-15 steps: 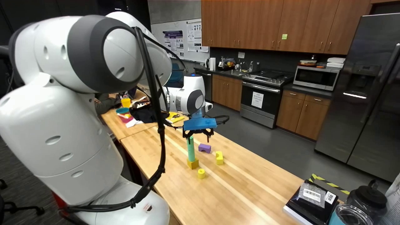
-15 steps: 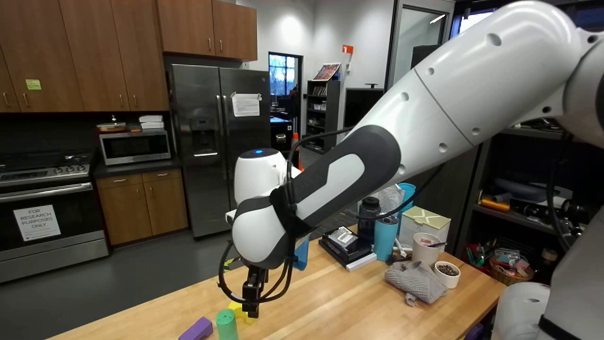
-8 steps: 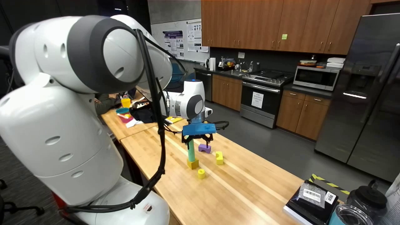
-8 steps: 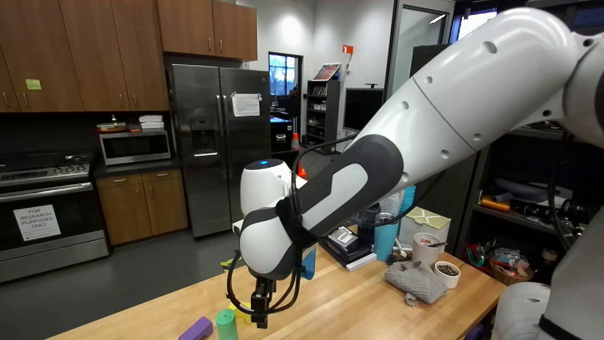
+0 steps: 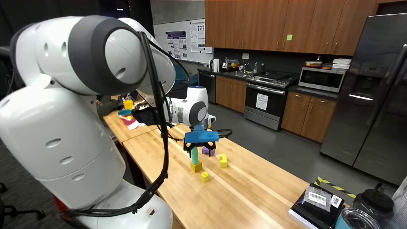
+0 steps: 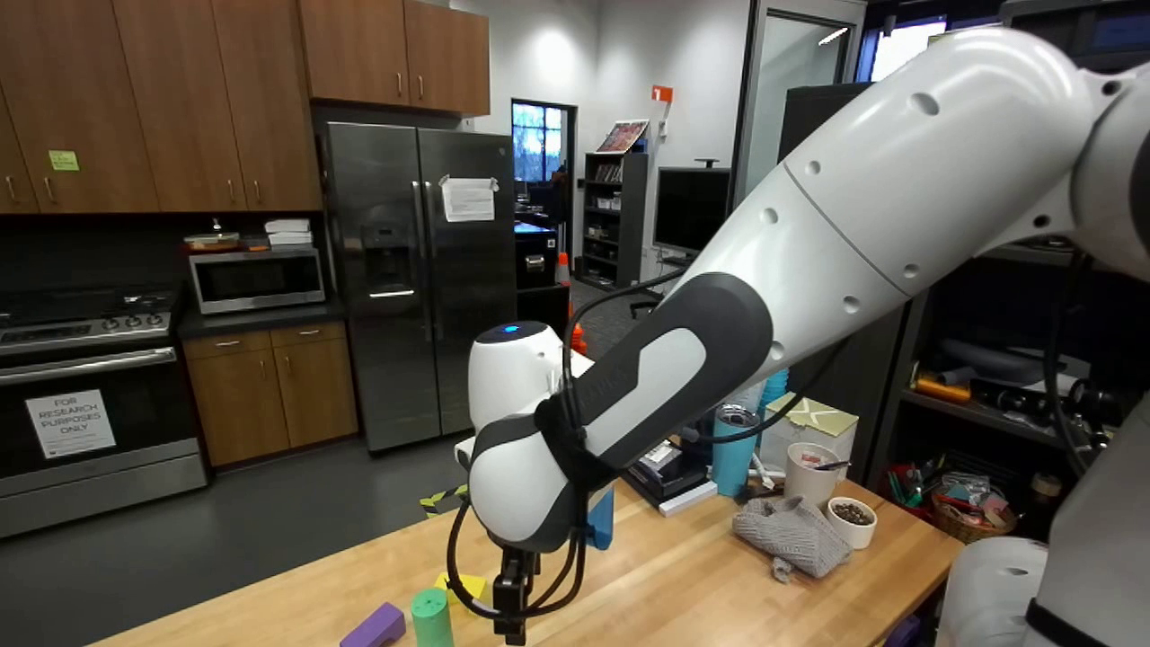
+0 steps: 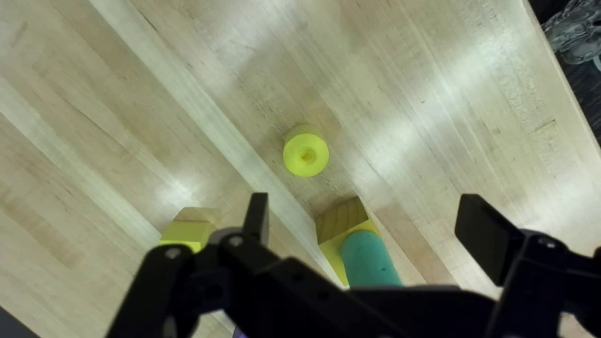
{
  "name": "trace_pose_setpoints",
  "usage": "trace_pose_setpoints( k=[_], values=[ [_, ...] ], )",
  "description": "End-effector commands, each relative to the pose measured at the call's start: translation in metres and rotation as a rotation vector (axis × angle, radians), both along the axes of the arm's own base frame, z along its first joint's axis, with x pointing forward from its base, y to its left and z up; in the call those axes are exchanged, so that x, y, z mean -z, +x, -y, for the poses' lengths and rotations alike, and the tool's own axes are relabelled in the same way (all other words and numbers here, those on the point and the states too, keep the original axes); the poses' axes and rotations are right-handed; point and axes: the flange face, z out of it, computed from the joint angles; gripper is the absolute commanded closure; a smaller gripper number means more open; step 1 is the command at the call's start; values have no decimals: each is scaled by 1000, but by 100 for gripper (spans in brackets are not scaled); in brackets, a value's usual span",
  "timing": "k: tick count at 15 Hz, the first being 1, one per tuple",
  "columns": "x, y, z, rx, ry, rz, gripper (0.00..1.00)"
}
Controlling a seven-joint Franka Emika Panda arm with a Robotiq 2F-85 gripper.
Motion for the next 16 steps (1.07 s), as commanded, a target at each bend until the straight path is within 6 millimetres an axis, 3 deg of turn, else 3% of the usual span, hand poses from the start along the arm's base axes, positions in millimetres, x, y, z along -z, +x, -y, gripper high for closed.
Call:
trace_pose_setpoints(
  k=[1,16],
  values=[
    [2,-4,5,16,18,7,0],
    [28,-5,5,61,93,49,0]
  ],
)
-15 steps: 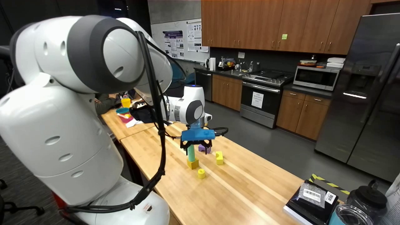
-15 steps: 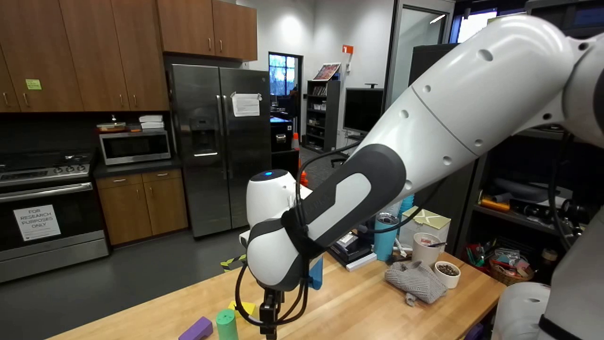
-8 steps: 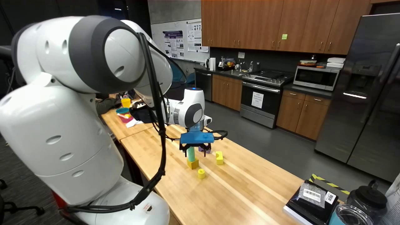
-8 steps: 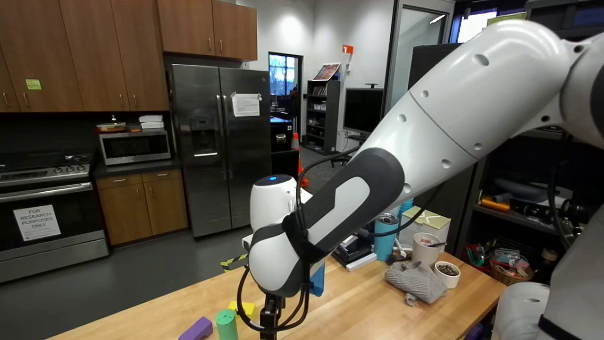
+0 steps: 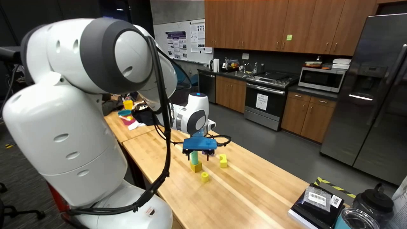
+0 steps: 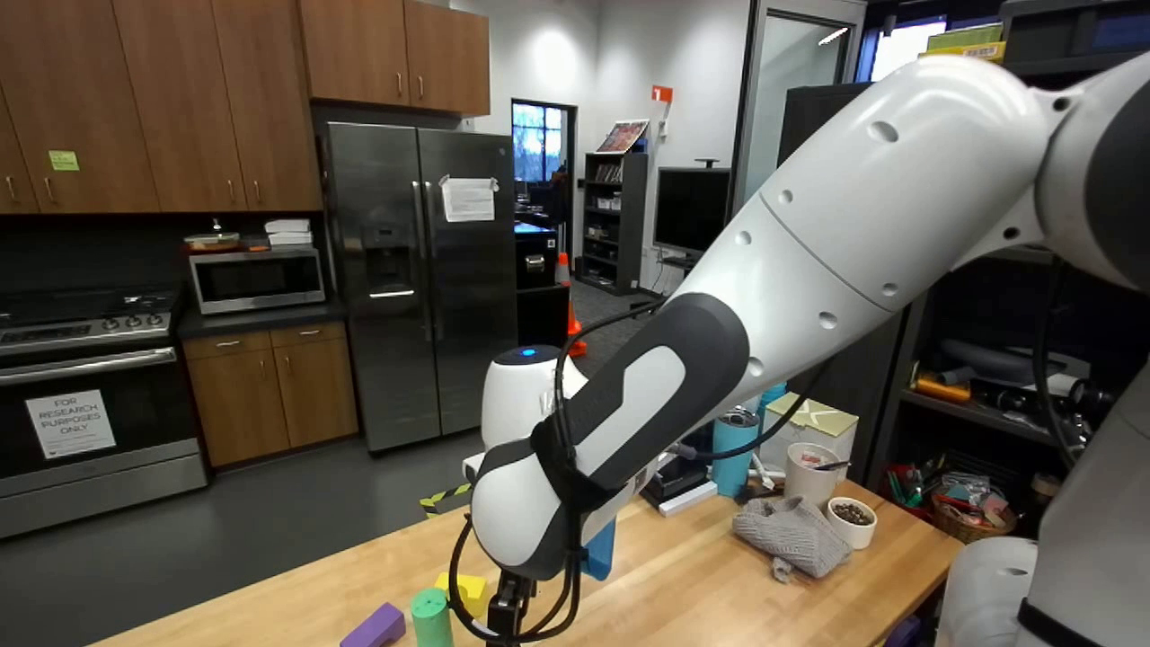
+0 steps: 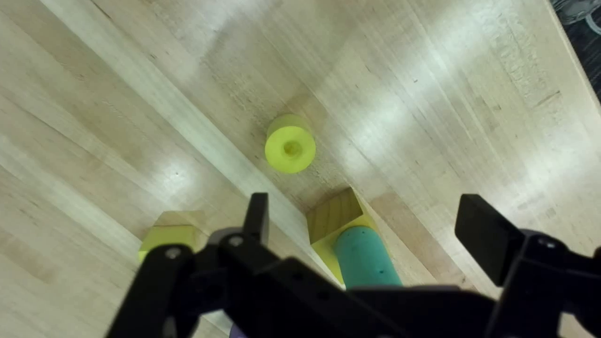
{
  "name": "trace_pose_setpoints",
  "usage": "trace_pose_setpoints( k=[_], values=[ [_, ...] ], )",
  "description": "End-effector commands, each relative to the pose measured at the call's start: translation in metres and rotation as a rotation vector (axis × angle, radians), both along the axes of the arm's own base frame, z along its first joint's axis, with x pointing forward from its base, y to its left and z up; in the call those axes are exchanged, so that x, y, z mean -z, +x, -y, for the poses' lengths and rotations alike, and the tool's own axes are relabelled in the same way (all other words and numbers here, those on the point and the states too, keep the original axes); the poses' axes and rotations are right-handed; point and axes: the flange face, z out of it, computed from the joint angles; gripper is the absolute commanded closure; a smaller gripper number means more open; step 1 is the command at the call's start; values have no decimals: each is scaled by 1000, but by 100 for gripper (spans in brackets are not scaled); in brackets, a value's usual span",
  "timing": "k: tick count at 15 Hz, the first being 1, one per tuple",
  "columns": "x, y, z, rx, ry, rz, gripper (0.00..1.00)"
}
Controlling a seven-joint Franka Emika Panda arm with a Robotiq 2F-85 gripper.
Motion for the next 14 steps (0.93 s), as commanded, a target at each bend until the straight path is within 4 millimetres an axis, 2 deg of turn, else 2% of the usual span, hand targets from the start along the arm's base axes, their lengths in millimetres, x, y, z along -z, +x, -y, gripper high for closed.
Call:
trace_pose_setpoints(
  k=[1,14],
  values=[
    [4,-1,6,13,28,20,0],
    [20,-5,20,64,60,14,0]
  ],
)
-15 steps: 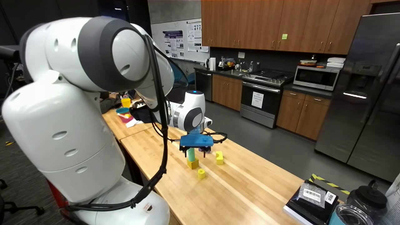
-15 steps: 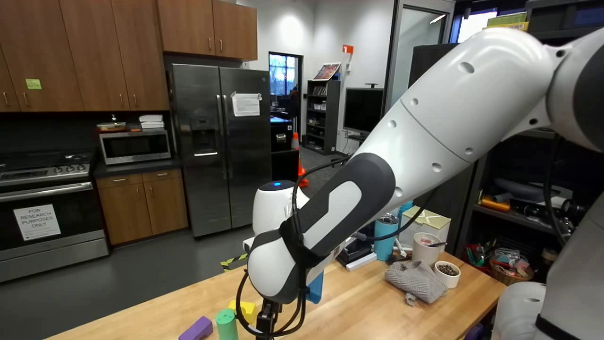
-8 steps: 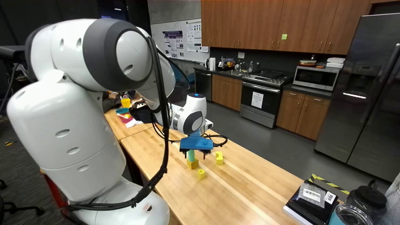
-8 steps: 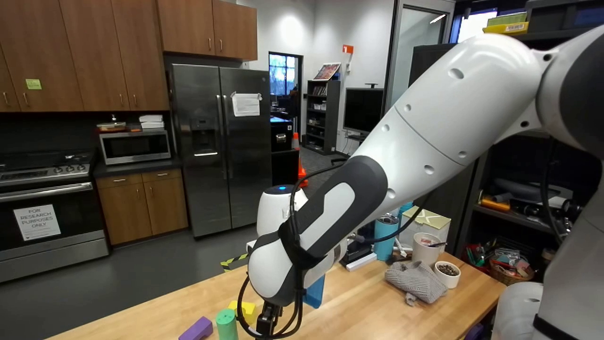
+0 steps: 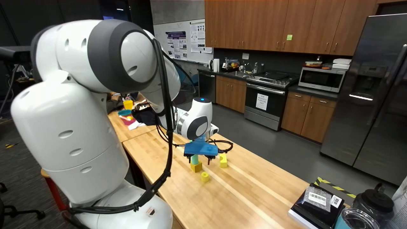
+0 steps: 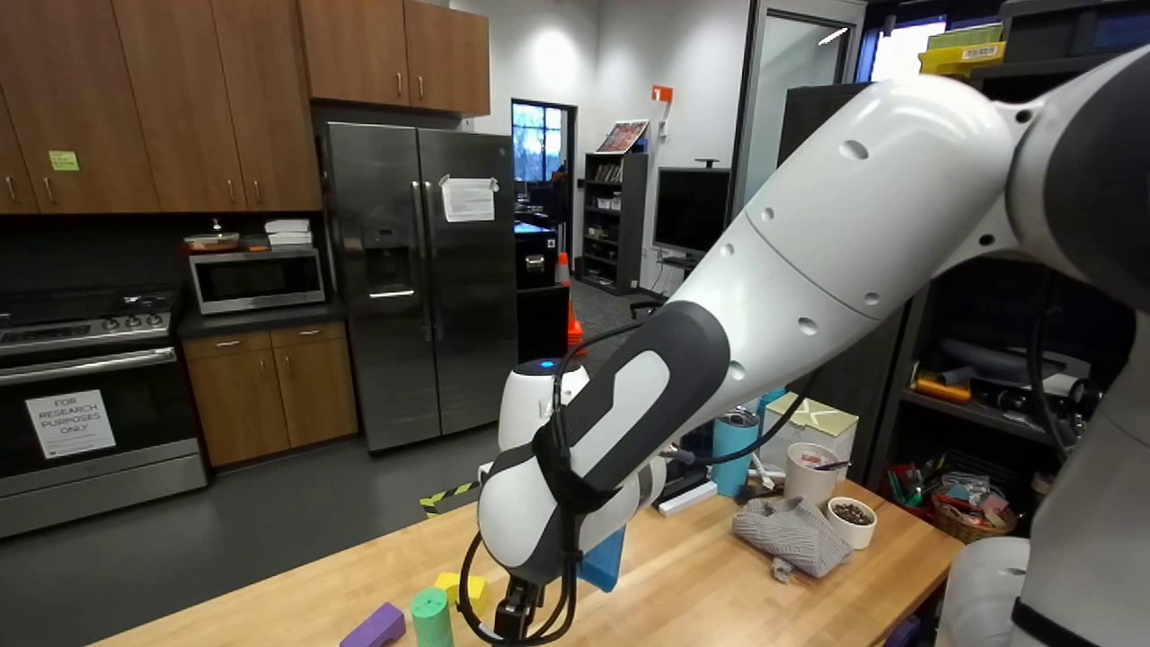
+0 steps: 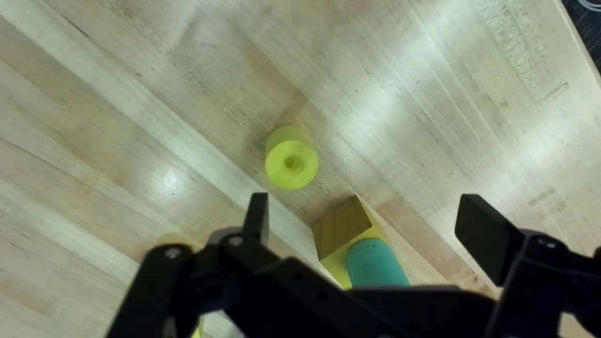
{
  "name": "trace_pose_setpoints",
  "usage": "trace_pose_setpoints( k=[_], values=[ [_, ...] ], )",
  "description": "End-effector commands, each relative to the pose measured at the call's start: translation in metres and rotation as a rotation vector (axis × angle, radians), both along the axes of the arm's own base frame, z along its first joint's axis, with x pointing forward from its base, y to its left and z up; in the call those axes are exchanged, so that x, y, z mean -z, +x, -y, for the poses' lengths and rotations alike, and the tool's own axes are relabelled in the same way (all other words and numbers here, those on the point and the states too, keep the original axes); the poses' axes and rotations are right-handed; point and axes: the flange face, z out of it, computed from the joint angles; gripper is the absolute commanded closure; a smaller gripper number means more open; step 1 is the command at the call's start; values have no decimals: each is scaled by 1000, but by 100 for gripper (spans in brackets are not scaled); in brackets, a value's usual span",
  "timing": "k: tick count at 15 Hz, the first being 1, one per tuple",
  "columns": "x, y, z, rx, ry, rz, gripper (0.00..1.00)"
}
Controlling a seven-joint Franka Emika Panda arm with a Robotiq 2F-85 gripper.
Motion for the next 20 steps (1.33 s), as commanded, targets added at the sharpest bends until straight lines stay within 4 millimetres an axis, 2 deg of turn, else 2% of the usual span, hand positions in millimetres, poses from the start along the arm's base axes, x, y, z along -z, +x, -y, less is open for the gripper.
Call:
trace_pose_setpoints(
  k=[1,20],
  values=[
    [4,-1,8,12,16,15,0],
    [31,1,16,123,-11,19,0]
  ],
)
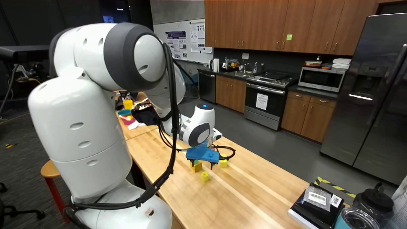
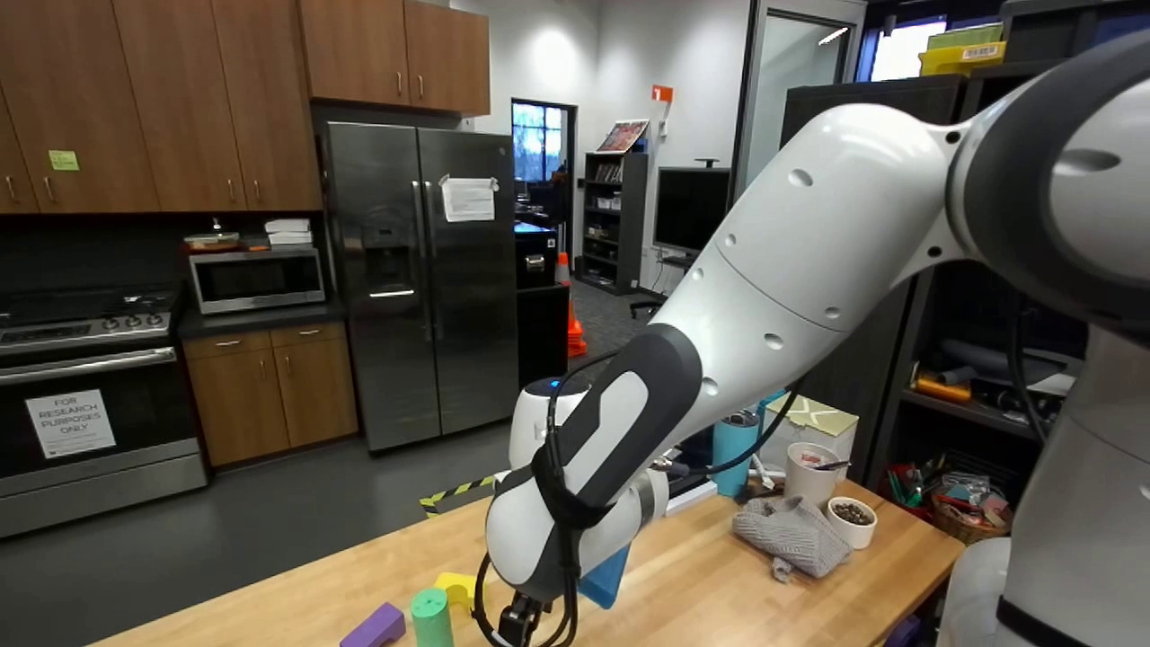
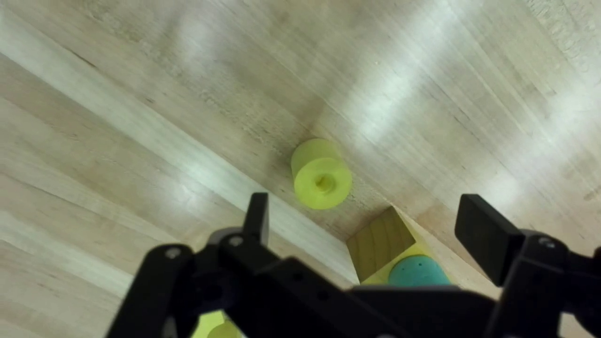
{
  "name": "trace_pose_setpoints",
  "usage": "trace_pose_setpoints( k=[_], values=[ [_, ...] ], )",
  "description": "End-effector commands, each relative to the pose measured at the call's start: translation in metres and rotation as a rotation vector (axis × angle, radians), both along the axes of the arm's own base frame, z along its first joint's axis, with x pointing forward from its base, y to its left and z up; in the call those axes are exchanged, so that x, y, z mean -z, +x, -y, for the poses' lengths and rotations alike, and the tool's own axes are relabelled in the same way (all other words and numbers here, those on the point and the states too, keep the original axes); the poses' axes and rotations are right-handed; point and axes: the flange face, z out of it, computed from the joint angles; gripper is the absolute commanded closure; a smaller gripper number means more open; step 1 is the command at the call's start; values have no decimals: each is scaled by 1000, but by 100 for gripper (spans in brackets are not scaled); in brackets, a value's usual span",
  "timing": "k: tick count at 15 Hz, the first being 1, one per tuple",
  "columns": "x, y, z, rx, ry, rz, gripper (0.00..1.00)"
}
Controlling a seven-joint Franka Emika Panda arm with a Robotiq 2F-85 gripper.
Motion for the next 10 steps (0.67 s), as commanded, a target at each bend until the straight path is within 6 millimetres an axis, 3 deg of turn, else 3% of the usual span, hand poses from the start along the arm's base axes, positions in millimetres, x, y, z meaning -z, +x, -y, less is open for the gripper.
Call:
trace_pose_setpoints(
  k=[1,10],
  values=[
    [7,-1,2,29,-8,4,0],
    [27,2,-6,84,-39,-34,0]
  ],
)
